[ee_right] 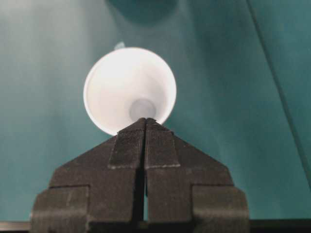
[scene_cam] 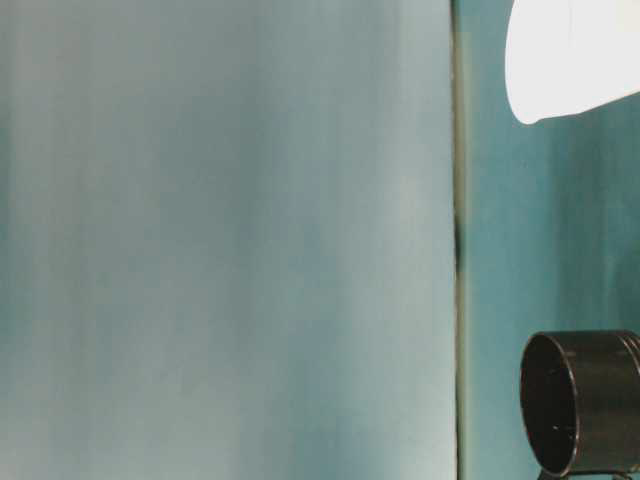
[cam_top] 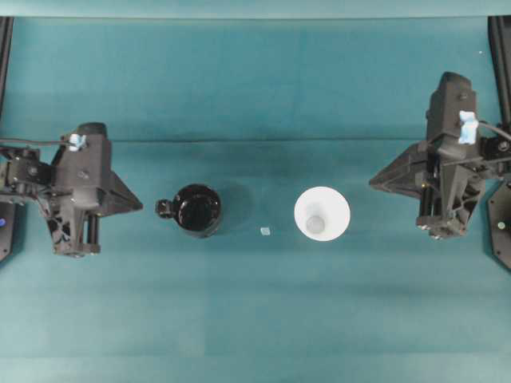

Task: Put a paper cup into the cup holder on your left arm.
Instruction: 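Move both grippers inward from the rest pose toward the table center, then lower the left gripper onto the black mug's handle and close, then drag the black mug rightward by its handle toward the white cup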

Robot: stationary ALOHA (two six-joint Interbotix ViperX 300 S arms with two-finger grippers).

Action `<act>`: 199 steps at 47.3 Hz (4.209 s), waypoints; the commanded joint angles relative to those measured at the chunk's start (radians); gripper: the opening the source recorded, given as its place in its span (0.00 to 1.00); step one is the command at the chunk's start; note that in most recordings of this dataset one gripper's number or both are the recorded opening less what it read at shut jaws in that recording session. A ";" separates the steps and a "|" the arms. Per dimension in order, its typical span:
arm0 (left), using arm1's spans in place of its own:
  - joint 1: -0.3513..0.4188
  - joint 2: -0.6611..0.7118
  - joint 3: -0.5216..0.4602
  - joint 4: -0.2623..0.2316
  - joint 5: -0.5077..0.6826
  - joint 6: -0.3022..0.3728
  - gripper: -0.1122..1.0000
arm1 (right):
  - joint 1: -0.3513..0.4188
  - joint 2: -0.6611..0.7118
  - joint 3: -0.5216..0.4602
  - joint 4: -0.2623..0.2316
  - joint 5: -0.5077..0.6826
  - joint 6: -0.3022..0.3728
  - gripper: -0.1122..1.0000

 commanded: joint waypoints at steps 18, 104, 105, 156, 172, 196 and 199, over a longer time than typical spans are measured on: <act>0.008 0.048 0.002 0.003 -0.035 -0.002 0.13 | -0.003 0.003 -0.028 -0.002 0.009 0.009 0.08; 0.063 0.325 -0.034 0.003 -0.233 -0.109 0.94 | -0.003 0.003 -0.023 -0.002 0.038 0.011 0.08; 0.063 0.328 -0.035 0.003 -0.235 -0.109 0.94 | -0.003 0.003 -0.023 -0.002 0.037 0.012 0.08; 0.057 0.341 -0.048 0.003 -0.175 -0.098 0.84 | -0.003 0.003 -0.023 -0.003 0.038 0.014 0.08; 0.054 0.337 -0.052 0.003 -0.193 -0.092 0.42 | -0.003 0.003 -0.023 -0.003 0.038 0.014 0.08; 0.031 0.334 -0.046 0.003 -0.218 -0.087 0.38 | -0.002 0.005 -0.021 -0.002 0.037 0.014 0.08; 0.028 0.331 -0.046 0.003 -0.241 -0.081 0.37 | -0.003 0.003 -0.021 -0.002 0.038 0.014 0.08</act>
